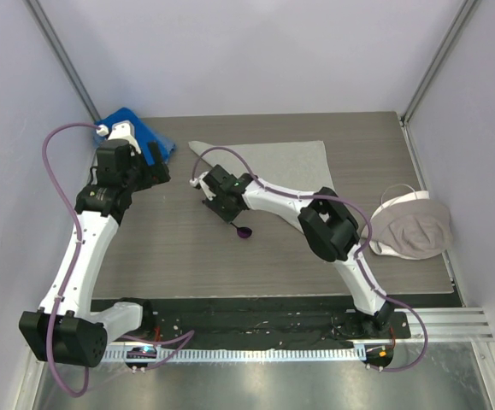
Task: Fold the napkin, place the utensils inside, and roll it up
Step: Grab a utensil with the right arm, then place the utensil onto the napkin
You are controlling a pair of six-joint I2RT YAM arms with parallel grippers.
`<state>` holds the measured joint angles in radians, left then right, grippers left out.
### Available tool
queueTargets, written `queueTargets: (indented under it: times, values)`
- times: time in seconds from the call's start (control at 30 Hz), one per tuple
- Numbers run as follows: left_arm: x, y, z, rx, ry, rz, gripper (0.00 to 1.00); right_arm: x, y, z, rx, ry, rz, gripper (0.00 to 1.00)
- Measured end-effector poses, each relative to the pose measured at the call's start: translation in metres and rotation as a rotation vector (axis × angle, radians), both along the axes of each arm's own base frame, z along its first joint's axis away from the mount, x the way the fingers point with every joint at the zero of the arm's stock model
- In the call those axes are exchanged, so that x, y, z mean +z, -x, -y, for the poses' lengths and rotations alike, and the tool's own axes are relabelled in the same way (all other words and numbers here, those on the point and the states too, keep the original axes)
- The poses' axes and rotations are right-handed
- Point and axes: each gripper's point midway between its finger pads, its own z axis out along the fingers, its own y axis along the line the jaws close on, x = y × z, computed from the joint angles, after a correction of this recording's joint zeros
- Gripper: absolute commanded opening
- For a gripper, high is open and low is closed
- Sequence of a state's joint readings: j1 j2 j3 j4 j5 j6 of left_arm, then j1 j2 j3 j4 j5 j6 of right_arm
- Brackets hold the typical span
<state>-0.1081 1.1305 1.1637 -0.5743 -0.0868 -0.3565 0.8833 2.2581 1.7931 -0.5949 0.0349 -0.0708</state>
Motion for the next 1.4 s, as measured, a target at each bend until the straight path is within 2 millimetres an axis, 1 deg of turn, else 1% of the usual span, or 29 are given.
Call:
queueTargets:
  times: [0.13,0.23,0.33,0.43,0.5,0.57,0.6,0.67,0.73,0.8,0.87,1.0,1.23,1.3,1.4]
  values:
    - [0.0,0.0,0.0,0.0,0.0,0.0,0.95,0.002,-0.002,0.002,0.017,-0.004,-0.002,0.01]
    - [0.0,0.0,0.0,0.0,0.0,0.0,0.96,0.007,-0.002,0.009,0.034,0.008,-0.006,0.01]
    - [-0.001,0.0,0.0,0.0,0.0,-0.002,0.95,0.026,-0.007,0.018,0.043,0.007,0.014,0.01]
    - [-0.001,0.0,0.0,0.0,0.0,-0.003,0.95,0.06,-0.025,0.033,0.027,-0.026,0.07,0.01]
    - [-0.001,0.0,0.0,0.0,0.0,-0.003,0.95,0.078,-0.041,0.047,-0.001,-0.046,0.102,0.01]
    - [-0.001,0.0,0.0,0.0,0.0,-0.003,0.95,0.091,-0.061,0.067,-0.031,-0.06,0.127,0.01]
    - [-0.001,0.0,0.0,0.0,0.0,-0.003,0.95,0.093,-0.069,0.075,-0.042,-0.06,0.135,0.01]
    - [-0.001,0.0,0.0,0.0,0.0,-0.003,0.95,0.092,-0.082,0.091,-0.061,-0.052,0.138,0.01]
    - [-0.002,0.0,0.0,0.0,0.0,-0.005,0.95,0.086,-0.095,0.11,-0.08,-0.037,0.131,0.01]
    - [-0.003,0.0,0.0,0.0,0.0,-0.008,0.96,0.08,-0.105,0.121,-0.087,-0.028,0.127,0.01]
    - [-0.005,-0.001,0.0,0.0,-0.001,-0.014,0.96,0.072,-0.111,0.127,-0.085,-0.022,0.114,0.01]
    - [-0.008,-0.002,0.0,-0.001,-0.002,-0.024,0.96,0.056,-0.119,0.13,-0.068,-0.024,0.084,0.01]
    - [-0.012,-0.004,0.001,-0.001,-0.004,-0.036,0.96,0.03,-0.113,0.125,-0.008,-0.037,0.016,0.01]
    - [-0.013,-0.004,0.001,-0.001,-0.004,-0.04,0.96,0.025,-0.112,0.124,0.006,-0.04,0.003,0.01]
    - [-0.015,-0.005,0.001,-0.002,-0.002,-0.045,0.96,0.022,-0.11,0.124,0.02,-0.04,-0.003,0.01]
